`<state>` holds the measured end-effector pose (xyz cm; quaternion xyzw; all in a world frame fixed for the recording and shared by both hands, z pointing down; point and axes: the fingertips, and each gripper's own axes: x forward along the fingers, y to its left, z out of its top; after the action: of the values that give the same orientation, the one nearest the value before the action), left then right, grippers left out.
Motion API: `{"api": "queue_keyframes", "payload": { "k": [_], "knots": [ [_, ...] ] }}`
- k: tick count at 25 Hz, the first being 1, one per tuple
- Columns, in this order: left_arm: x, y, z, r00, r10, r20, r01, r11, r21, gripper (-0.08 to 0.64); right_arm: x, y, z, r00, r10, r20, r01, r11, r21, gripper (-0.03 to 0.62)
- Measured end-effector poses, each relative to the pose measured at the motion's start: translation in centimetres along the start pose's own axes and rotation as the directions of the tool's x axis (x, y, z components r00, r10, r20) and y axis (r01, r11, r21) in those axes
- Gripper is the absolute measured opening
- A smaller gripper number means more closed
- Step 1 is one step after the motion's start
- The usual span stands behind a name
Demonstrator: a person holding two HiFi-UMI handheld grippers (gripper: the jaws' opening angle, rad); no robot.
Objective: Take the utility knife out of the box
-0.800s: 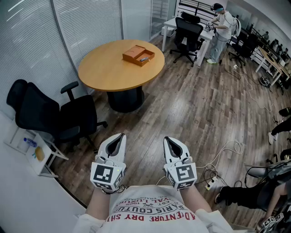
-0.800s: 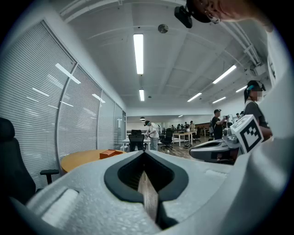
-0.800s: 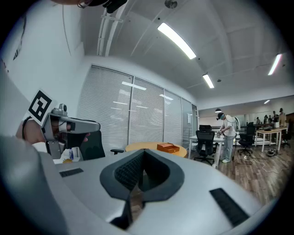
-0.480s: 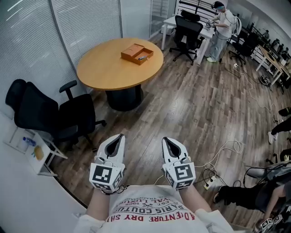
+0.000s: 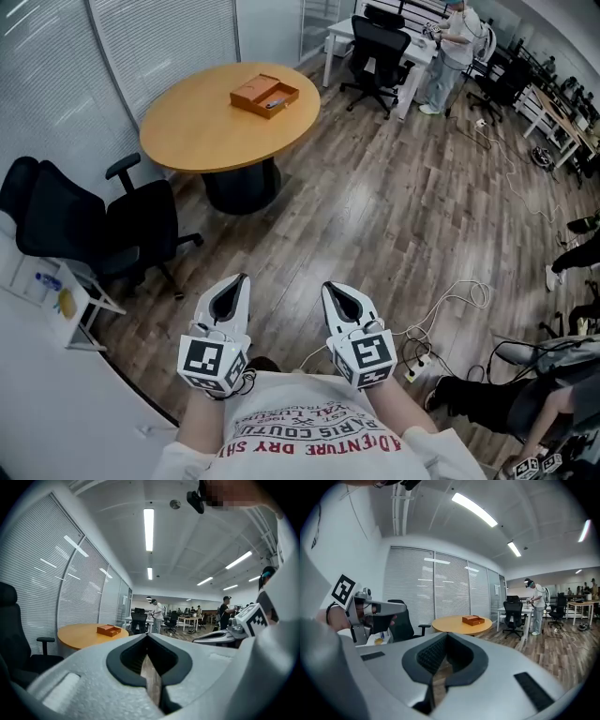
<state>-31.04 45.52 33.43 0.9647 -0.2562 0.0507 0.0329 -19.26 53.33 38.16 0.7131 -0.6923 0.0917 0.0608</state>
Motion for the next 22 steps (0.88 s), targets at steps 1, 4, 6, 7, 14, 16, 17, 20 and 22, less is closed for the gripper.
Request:
{"api": "queue_keyframes", "payload": {
  "k": [1,4,6,7,14,16,17,20,22],
  "knots": [
    [0.4,-0.6,-0.2,1.000,-0.005,-0.004,0.005,1.000,0.000,-0.006,0.0,-0.5,-0.2,1.000,0.003,-0.004,-0.003,1.000,-0.003,0.008],
    [1.6,-1.1,-1.2,0.999,-0.012,-0.037,0.011,1.000,-0.006,-0.006,0.7,-2.0,-0.9,1.000,0.003,-0.022,-0.003,1.000,0.005,0.008],
    [2.5,-0.8,-2.0,0.998,-0.013,-0.057,0.012,1.000,-0.018,-0.006,1.6,-2.7,-1.7,0.999,0.010,-0.035,-0.009,1.000,0.016,0.008],
    [3.1,-0.5,-2.3,0.998,-0.012,-0.061,0.011,1.000,-0.023,-0.006,2.2,-3.2,-2.0,0.999,0.012,-0.040,-0.012,1.000,0.017,0.008],
    [10.3,4.6,-2.5,0.998,-0.024,-0.053,0.021,0.999,-0.050,-0.006,9.7,-7.5,-1.9,0.996,-0.033,-0.081,0.034,0.999,0.014,0.008],
    [13.3,6.7,-1.6,0.999,-0.033,-0.030,0.031,0.998,-0.064,-0.006,12.5,-9.0,-1.3,0.994,-0.048,-0.094,0.049,0.999,0.004,0.008],
    [14.9,7.7,-0.9,0.999,-0.039,-0.015,0.037,0.997,-0.068,-0.006,14.0,-9.9,-0.7,0.994,-0.055,-0.097,0.055,0.998,-0.002,0.008],
    [20.0,10.7,1.0,0.998,-0.056,0.021,0.057,0.996,-0.072,-0.006,18.5,-12.7,1.2,0.992,-0.082,-0.096,0.079,0.996,-0.035,0.008],
    [23.3,12.7,1.6,0.998,-0.065,0.023,0.066,0.996,-0.066,-0.006,21.6,-14.3,1.8,0.990,-0.098,-0.106,0.093,0.994,-0.048,0.008]
  ]
}}
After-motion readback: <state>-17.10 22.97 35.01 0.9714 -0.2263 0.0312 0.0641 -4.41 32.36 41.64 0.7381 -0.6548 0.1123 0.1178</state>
